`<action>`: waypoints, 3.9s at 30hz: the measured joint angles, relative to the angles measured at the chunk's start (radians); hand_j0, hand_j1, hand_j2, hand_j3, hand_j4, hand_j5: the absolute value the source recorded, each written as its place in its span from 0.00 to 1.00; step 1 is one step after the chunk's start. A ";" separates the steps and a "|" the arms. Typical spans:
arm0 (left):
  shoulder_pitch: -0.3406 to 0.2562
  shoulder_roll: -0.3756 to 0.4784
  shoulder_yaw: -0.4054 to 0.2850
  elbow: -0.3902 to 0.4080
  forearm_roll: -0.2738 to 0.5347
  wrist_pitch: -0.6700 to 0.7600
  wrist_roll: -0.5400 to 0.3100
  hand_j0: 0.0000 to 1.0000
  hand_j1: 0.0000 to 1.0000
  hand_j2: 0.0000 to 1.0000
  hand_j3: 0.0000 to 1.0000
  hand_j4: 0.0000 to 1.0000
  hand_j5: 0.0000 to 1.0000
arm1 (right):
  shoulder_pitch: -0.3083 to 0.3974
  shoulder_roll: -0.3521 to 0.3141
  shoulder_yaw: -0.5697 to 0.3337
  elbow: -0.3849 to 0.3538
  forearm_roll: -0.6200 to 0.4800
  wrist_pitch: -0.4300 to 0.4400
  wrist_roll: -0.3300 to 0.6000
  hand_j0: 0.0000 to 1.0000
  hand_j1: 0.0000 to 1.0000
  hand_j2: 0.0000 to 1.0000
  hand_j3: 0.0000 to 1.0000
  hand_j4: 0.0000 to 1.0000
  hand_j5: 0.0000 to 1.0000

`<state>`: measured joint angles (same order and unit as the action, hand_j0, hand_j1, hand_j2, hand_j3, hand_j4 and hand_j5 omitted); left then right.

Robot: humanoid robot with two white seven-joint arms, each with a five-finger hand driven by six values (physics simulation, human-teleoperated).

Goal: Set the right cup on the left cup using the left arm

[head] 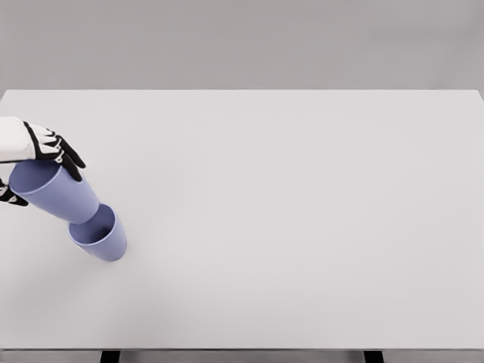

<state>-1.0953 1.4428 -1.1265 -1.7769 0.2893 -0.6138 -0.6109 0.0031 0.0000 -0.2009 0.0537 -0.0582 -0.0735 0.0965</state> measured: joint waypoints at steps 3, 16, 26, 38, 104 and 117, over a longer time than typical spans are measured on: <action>0.002 0.004 0.000 0.000 0.014 0.000 0.000 0.66 0.66 0.66 0.66 0.66 0.66 | 0.000 0.000 0.000 0.000 0.000 0.000 0.000 1.00 1.00 1.00 1.00 1.00 1.00; 0.032 0.003 -0.002 0.001 0.030 0.000 0.000 0.65 0.65 0.65 0.65 0.65 0.65 | 0.000 0.000 0.000 0.000 0.000 0.000 0.000 1.00 1.00 1.00 1.00 1.00 1.00; 0.034 -0.006 0.000 0.001 0.032 0.000 0.000 0.65 0.65 0.65 0.65 0.65 0.65 | 0.000 0.000 0.000 0.000 0.000 0.000 0.000 1.00 1.00 1.00 1.00 1.00 1.00; 0.048 -0.022 -0.002 0.003 0.031 0.000 0.000 0.65 0.65 0.65 0.65 0.65 0.65 | 0.000 0.000 0.000 0.000 0.000 0.000 0.000 1.00 1.00 1.00 1.00 1.00 1.00; 0.097 -0.067 0.003 0.057 0.005 0.000 0.000 0.65 0.65 0.65 0.65 0.65 0.65 | 0.000 0.000 0.000 0.000 0.000 0.000 0.000 1.00 1.00 1.00 1.00 1.00 1.00; 0.098 -0.069 0.007 0.056 0.004 0.000 0.000 0.66 0.66 0.66 0.66 0.66 0.66 | 0.000 0.000 0.000 0.000 0.000 0.000 0.000 1.00 1.00 1.00 1.00 1.00 1.00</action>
<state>-0.9971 1.3741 -1.1190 -1.7209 0.2931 -0.6137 -0.6111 0.0031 0.0000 -0.2009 0.0537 -0.0579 -0.0735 0.0965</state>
